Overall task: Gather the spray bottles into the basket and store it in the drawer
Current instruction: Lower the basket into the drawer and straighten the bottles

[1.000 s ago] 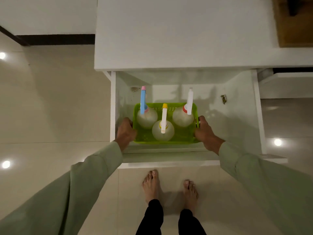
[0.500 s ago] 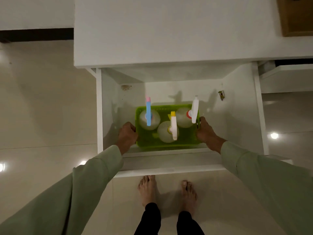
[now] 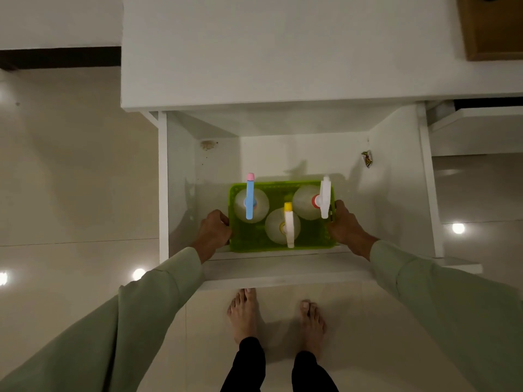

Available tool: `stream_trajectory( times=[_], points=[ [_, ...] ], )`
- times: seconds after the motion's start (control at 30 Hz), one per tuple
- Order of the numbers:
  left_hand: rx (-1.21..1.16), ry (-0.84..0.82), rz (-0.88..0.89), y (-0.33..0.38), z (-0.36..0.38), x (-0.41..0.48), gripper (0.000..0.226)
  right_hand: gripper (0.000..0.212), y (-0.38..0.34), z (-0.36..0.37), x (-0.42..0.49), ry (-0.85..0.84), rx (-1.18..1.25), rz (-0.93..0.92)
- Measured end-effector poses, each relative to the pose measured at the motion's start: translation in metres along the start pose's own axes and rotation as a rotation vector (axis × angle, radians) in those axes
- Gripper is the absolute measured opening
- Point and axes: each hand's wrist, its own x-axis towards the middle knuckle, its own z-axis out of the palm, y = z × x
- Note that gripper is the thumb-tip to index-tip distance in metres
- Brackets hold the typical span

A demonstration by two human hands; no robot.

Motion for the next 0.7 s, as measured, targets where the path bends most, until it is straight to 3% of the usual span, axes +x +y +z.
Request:
stream_trajectory(
  times=[0.1,0.17,0.3,0.4,0.57,0.7],
  points=[
    [0.021,-0.030,-0.001,-0.002,-0.001,-0.006,0.024,0.036,0.000,-0.002,-0.001,-0.017,0.005,0.030],
    [0.086,-0.040,0.030,-0.001,-0.003,-0.012,0.045,0.053,0.000,-0.005,-0.002,-0.013,0.030,0.051],
    [0.215,0.112,0.300,0.004,-0.012,-0.038,0.078,0.087,-0.002,-0.013,-0.018,0.107,0.024,-0.072],
    [0.180,0.170,0.453,0.010,-0.014,-0.056,0.084,0.089,-0.002,-0.015,-0.035,0.147,0.030,-0.198],
    [0.011,0.082,0.485,0.028,-0.005,-0.066,0.091,0.094,-0.013,-0.015,-0.038,0.116,0.123,-0.276],
    [-0.052,0.061,0.474,0.033,0.008,-0.057,0.076,0.080,-0.019,-0.009,-0.027,0.149,0.113,-0.328]
  ],
)
